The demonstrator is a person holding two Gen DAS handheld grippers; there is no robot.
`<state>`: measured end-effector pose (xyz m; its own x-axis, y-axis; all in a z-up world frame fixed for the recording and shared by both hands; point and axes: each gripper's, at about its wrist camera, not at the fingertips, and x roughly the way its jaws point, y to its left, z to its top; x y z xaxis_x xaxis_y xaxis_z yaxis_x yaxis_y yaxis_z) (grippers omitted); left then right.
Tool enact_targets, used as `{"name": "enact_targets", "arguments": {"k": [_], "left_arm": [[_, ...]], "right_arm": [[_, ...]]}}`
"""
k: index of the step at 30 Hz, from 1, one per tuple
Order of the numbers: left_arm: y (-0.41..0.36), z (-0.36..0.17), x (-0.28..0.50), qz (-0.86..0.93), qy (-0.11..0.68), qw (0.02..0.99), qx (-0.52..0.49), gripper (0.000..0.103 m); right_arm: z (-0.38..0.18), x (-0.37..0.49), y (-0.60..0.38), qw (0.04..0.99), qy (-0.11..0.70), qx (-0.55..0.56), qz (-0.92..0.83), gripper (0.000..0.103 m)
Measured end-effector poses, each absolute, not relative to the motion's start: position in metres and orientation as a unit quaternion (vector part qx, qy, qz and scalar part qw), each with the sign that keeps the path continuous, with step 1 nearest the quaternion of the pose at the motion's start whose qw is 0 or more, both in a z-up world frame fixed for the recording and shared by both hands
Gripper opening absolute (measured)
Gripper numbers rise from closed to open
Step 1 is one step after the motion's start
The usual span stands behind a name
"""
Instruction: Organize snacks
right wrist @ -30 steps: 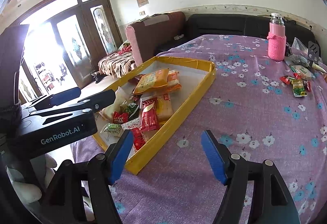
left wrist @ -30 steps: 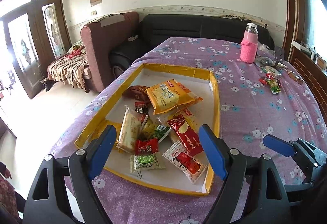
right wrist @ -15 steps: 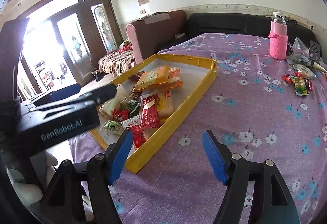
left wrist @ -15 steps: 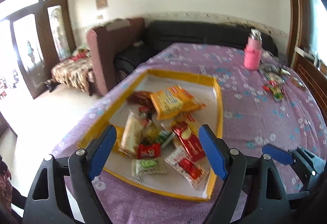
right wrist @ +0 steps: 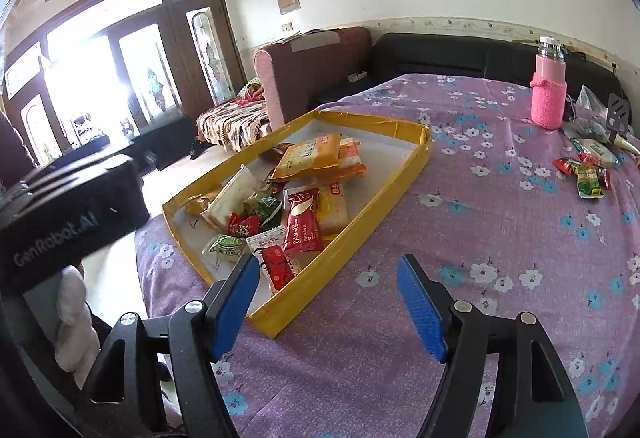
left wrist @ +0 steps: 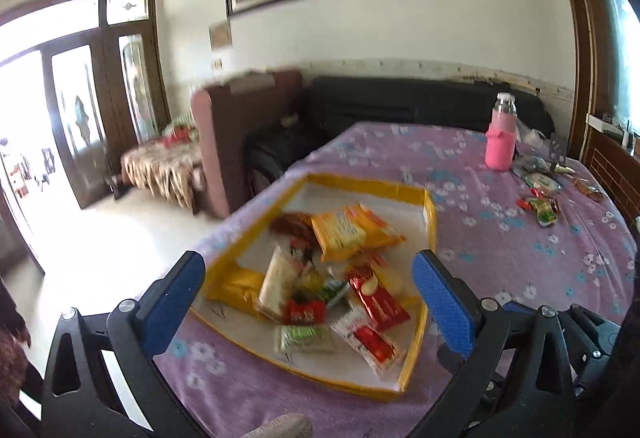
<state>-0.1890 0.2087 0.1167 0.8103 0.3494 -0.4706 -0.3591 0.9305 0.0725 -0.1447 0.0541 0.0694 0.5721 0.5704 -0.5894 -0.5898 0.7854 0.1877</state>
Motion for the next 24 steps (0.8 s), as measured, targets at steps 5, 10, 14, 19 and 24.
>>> {"name": "enact_targets", "arguments": {"k": [5, 10, 14, 19, 24], "left_arm": [[0.21, 0.11, -0.185, 0.203, 0.26, 0.944, -0.003, 0.103], [0.207, 0.102, -0.181, 0.185, 0.281, 0.942, -0.004, 0.103], [0.206, 0.098, -0.177, 0.185, 0.291, 0.939, 0.004, 0.103], [0.209, 0.095, -0.176, 0.179, 0.3, 0.937, -0.004, 0.103], [0.21, 0.093, -0.175, 0.174, 0.305, 0.936, -0.008, 0.103]], "right_arm": [[0.07, -0.15, 0.057, 0.889, 0.318, -0.03, 0.328, 0.076], [0.068, -0.152, 0.062, 0.886, 0.319, -0.039, 0.334, 0.076], [0.068, -0.155, 0.066, 0.886, 0.316, -0.049, 0.335, 0.077], [0.067, -0.155, 0.067, 0.885, 0.317, -0.052, 0.337, 0.077], [0.065, -0.155, 0.069, 0.883, 0.318, -0.054, 0.34, 0.077]]}}
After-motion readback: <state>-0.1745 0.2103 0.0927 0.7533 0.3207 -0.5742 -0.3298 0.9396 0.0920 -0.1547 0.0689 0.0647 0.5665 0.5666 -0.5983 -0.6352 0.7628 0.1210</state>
